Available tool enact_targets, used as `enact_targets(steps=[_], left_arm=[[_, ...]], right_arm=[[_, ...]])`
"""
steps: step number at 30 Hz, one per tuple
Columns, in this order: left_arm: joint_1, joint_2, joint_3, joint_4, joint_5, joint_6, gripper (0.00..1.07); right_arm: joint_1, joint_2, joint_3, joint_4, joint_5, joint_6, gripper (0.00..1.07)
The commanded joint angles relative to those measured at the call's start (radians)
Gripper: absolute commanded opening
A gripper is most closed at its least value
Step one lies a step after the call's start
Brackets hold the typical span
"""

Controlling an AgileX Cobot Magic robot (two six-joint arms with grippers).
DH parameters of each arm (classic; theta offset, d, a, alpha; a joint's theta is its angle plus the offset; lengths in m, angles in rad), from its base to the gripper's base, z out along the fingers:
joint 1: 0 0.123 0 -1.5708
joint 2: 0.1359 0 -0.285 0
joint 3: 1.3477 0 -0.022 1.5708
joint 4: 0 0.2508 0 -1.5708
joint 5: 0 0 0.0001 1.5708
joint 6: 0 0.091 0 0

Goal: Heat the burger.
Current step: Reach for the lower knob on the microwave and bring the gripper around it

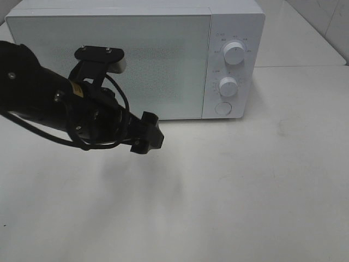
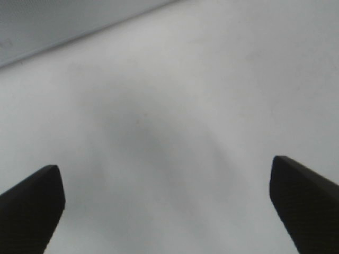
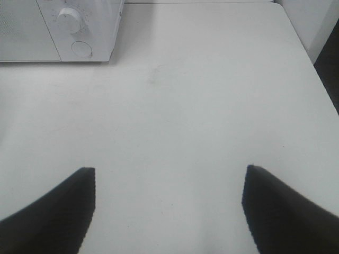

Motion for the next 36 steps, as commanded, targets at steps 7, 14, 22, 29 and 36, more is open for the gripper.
enact_targets(steps=[7,14,22,29,36], left_arm=[[0.064,-0.113,0.003,0.05,0.331,-0.079,0.98],[0.243,-0.192,0.003,0.052,0.527,-0.085,0.98],[0.6,-0.378,0.003,0.14,0.786,-0.08,0.98],[0.74,-0.49,0.008,0.15,0.878,-0.083,0.98],[0.756,-0.663,0.117,0.162,0.906,-0.083,0.98]], right_arm=[[-0.005,-0.025,0.001,0.001,-0.004,0.004,0.75],[-0.005,-0.025,0.001,0.001,-0.004,0.004,0.75],[-0.005,-0.025,0.001,0.001,-0.004,0.004,0.75],[-0.005,-0.025,0.001,0.001,-0.004,0.004,0.75],[-0.005,-0.025,0.001,0.001,-0.004,0.004,0.75]])
